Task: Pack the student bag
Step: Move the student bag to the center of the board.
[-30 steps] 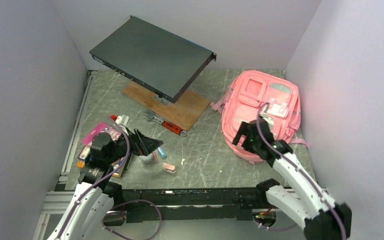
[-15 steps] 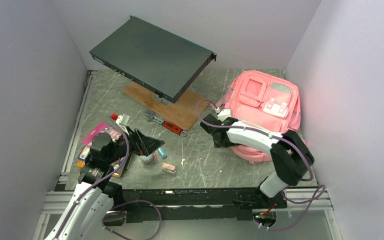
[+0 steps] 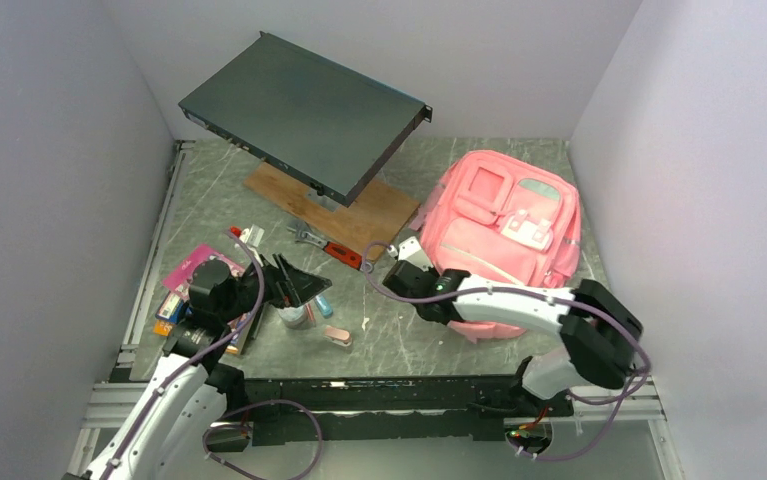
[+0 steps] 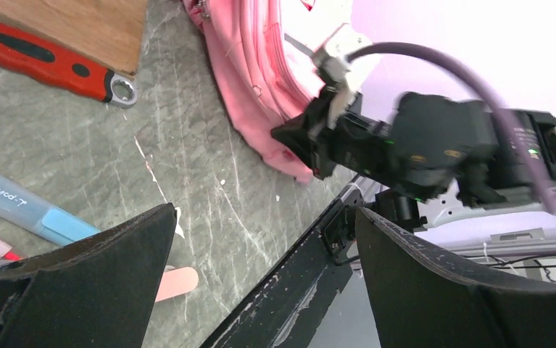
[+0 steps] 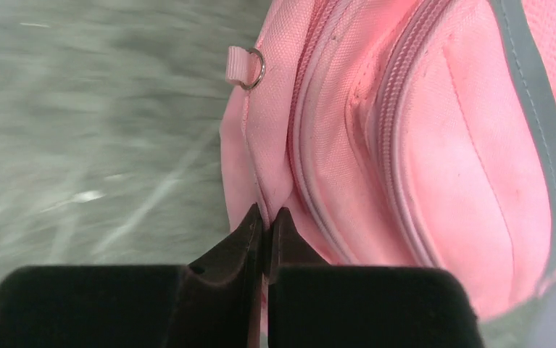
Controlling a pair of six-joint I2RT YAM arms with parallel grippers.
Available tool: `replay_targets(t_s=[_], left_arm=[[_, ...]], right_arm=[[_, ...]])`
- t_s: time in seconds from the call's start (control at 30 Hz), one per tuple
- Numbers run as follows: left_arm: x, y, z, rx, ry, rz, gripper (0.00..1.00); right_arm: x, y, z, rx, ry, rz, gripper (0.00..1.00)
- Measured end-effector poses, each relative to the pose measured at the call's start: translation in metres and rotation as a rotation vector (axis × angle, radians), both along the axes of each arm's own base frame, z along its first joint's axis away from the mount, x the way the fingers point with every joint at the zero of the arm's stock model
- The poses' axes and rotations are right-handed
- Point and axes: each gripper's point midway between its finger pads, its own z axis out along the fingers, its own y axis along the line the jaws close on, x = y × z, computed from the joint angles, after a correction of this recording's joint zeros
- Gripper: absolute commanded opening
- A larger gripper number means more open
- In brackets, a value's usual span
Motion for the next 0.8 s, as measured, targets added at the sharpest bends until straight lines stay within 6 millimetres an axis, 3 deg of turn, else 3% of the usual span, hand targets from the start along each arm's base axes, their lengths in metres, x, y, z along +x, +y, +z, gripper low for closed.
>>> replay_targets(t_s=[0.1, 0.23, 0.33, 0.47, 0.63, 0.8], left_arm=[[0.003, -0.002, -0.008, -0.017, 0.037, 0.004, 0.99], [0.005, -0.012, -0.027, -0.056, 0.114, -0.012, 0.99], [-0.001, -0.027, -0.043, -0.072, 0.186, -0.053, 0.99], [-0.011, -0.052, -0.055, -0.071, 0.245, -0.121, 0.99], [-0.018, -0.081, -0.065, -0.053, 0.293, -0.176, 0.94], [-0.008, -0.114, -0.067, -0.023, 0.304, -0.205, 0.92]], right_arm=[[-0.011, 0.038, 0.012, 0.198, 0.017, 0.123, 0.0], [-0.013, 0.073, 0.03, 0.401, 0.006, 0.194, 0.01], [-0.016, 0.089, 0.036, 0.499, 0.017, 0.223, 0.38], [-0.022, 0.107, 0.05, 0.623, 0.029, 0.249, 0.54], [-0.027, 0.098, 0.083, 0.724, -0.021, 0.203, 0.59], [-0.026, 0.044, 0.105, 0.759, -0.112, -0.053, 0.63]])
